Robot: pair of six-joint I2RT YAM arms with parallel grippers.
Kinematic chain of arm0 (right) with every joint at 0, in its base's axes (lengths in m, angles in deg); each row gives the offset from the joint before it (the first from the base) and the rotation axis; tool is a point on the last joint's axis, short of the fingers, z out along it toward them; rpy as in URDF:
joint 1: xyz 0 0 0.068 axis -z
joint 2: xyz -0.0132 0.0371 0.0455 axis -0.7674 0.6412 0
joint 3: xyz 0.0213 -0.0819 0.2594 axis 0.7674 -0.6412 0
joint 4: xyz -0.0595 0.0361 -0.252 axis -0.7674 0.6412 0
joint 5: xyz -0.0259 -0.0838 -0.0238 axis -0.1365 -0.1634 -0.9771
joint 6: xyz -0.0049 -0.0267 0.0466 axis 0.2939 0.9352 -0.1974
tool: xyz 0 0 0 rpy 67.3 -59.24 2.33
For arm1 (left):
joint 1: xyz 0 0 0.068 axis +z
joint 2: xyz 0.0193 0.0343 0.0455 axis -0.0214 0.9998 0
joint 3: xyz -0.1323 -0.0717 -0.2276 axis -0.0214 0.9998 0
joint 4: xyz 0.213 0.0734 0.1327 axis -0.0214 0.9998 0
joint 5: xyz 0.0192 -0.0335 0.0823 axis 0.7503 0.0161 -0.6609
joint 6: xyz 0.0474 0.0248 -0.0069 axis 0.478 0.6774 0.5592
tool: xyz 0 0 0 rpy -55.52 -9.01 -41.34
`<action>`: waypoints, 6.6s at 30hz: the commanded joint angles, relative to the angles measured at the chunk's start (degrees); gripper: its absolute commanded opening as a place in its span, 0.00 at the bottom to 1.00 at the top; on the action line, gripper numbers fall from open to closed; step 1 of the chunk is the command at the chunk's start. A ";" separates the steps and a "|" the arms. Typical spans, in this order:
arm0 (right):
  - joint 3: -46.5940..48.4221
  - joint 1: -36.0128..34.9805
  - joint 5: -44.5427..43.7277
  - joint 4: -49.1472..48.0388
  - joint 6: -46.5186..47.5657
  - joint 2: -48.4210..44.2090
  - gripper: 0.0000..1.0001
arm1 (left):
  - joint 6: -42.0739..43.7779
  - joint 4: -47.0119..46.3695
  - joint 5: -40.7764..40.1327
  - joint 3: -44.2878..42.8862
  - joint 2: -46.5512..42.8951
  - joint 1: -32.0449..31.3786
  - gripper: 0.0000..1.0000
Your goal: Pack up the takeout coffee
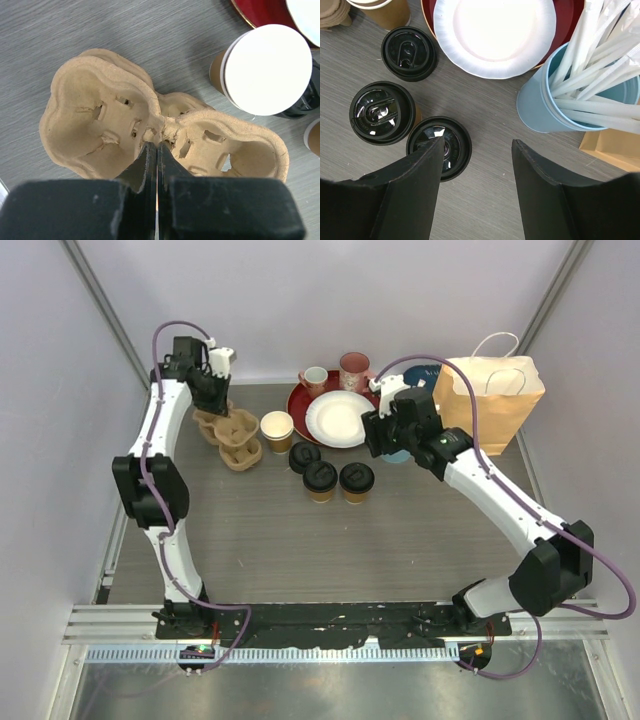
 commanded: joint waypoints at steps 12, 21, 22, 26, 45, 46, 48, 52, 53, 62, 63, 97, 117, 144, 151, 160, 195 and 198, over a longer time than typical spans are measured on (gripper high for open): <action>19.97 12.33 -7.38 7.50 3.86 0.54 0.65 | 0.13 -1.99 1.60 7.69 -13.79 0.42 0.00; 40.44 17.61 -10.19 19.00 6.42 18.62 0.70 | 0.48 -3.66 1.43 13.85 -19.51 0.42 0.00; 42.30 18.49 -11.32 20.23 5.99 20.05 0.70 | 0.65 -3.66 1.34 14.03 -19.78 0.42 0.00; 49.87 21.04 -11.60 27.17 4.76 25.94 0.70 | 0.74 -3.66 1.34 15.26 -20.74 0.42 0.00; 43.29 26.14 -18.62 35.27 1.94 16.04 0.01 | 1.71 -4.54 0.64 19.21 -25.31 0.42 0.00; 42.59 26.23 -20.20 37.54 0.72 14.97 0.01 | 1.71 -4.54 0.64 19.56 -25.66 0.42 0.00; 40.40 26.05 -21.00 40.18 -0.95 12.78 0.01 | 1.71 -4.45 0.46 20.18 -26.28 0.42 0.00; 34.51 24.57 -22.85 45.54 -4.72 5.32 0.01 | 1.36 -4.28 0.46 21.15 -27.51 0.42 0.00; 32.67 23.95 -22.67 46.25 -6.13 4.43 0.01 | 1.10 -4.36 0.55 21.32 -27.77 0.42 0.00; 25.63 2.52 -23.63 53.28 -18.70 -2.61 0.01 | -0.58 -5.24 2.04 25.19 -32.86 0.34 0.00; 25.27 -1.07 -25.90 54.34 -21.67 -2.61 0.01 | -0.58 -5.33 2.04 25.54 -33.31 0.42 0.00; 33.08 -50.76 5.78 38.61 -1.79 9.86 0.01 | 1.53 -4.19 -1.03 24.14 -37.27 0.42 0.00; 35.64 -37.33 27.33 41.86 45.87 15.66 0.01 | 1.71 1.70 -5.25 12.19 -34.72 0.51 0.00; 31.52 -32.75 35.06 33.97 49.32 9.27 0.55 | 5.49 20.68 -1.21 -16.46 -28.48 -16.80 0.00; 29.22 -32.75 41.12 25.26 41.85 1.88 0.67 | 4.08 21.13 -1.12 -20.25 -27.60 -25.48 0.00; 27.29 -32.57 33.50 24.73 31.22 -4.37 0.66 | -0.40 18.93 1.33 -20.95 -26.63 -32.00 0.00; 18.59 -28.53 -3.77 0.82 -6.67 -8.33 0.61 | 0.74 19.20 0.20 -6.61 -33.40 -34.11 0.00; 18.33 -27.56 -4.13 -0.14 -8.60 -8.59 0.61 | 1.18 18.14 0.46 -7.68 -33.23 -35.17 0.00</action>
